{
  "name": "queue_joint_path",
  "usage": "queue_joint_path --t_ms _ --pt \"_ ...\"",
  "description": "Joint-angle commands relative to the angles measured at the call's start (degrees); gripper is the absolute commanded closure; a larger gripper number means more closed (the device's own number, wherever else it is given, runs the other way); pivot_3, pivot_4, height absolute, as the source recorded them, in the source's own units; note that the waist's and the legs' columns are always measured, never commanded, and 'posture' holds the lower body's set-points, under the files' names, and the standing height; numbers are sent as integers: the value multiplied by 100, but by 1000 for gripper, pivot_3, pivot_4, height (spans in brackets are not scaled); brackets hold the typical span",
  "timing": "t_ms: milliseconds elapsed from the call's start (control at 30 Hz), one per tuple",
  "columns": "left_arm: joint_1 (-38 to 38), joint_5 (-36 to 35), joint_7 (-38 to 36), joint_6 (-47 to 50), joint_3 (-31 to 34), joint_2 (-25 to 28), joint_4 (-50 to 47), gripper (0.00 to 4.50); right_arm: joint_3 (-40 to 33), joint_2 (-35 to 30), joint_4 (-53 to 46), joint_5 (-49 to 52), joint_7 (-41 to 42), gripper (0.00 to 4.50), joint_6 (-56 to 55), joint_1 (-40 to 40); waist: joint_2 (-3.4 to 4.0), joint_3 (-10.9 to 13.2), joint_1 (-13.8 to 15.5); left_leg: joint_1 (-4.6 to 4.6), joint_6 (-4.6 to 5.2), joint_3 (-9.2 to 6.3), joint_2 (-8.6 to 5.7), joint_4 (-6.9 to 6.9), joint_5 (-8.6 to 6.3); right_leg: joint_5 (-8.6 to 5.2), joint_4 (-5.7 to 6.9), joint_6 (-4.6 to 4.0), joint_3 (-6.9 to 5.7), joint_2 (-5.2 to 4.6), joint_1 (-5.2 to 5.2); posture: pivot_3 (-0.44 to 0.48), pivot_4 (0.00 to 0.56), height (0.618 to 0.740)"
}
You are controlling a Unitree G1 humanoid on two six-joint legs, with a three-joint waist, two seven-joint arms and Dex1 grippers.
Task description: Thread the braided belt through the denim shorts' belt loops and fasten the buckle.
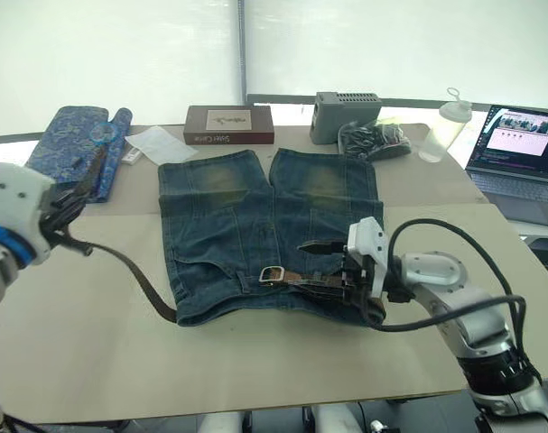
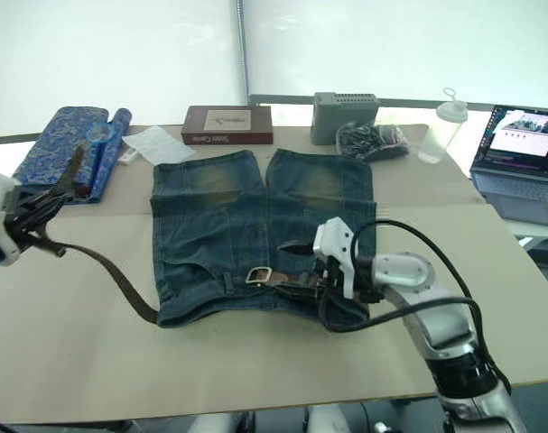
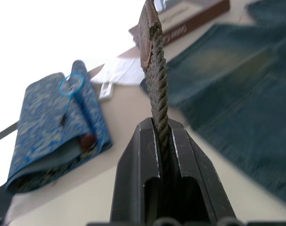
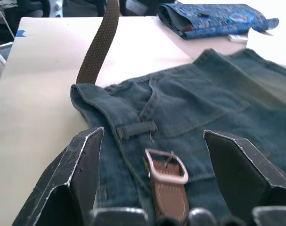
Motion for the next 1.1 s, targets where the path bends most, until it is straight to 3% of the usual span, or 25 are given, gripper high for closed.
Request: queue_joint_path --t_ms 33,133,333,533,800,1100 --pt "562 404 -442 -713 623 334 -165 4415 84 34 162 -115 214 724 -407 -77 0 1 29 0 -5 -1 2 0 -3 -2 -1 -4 -3 1 1 0 150 740" --pt "964 623 -957 -1528 415 556 -516 4415 33 128 244 -14 262 724 -435 -119 0 5 100 -2 -8 -1 8 0 -4 -5 0 -12 -5 -4 -1 0 150 740" --pt "422 1061 -1088 -2316 -1716 513 -988 4415 54 26 -17 -319 49 724 -415 121 18 14 180 3 -46 10 -2 1 -25 -16 1 -28 -11 -45 5 0 150 740" --pt "70 2394 -899 -3905 -3333 320 -83 4415 123 -38 -662 -382 -318 724 -40 472 21 16 89 4 -6 14 5 -6 -6 -5 6 -13 0 -15 -3 0 150 740" --pt "-30 3660 -454 -6048 -3937 549 916 4415 301 -77 -995 -501 -511 724 208 523 25 19 100 3 -10 18 34 -5 -9 -9 3 -25 -4 8 -5 0 150 740" --pt "-449 4049 -632 -6530 -3996 690 902 4415 477 -97 -746 -532 -357 724 252 222 27 21 102 3 -10 22 36 2 -8 -10 3 -23 -7 11 -1 0 150 740"
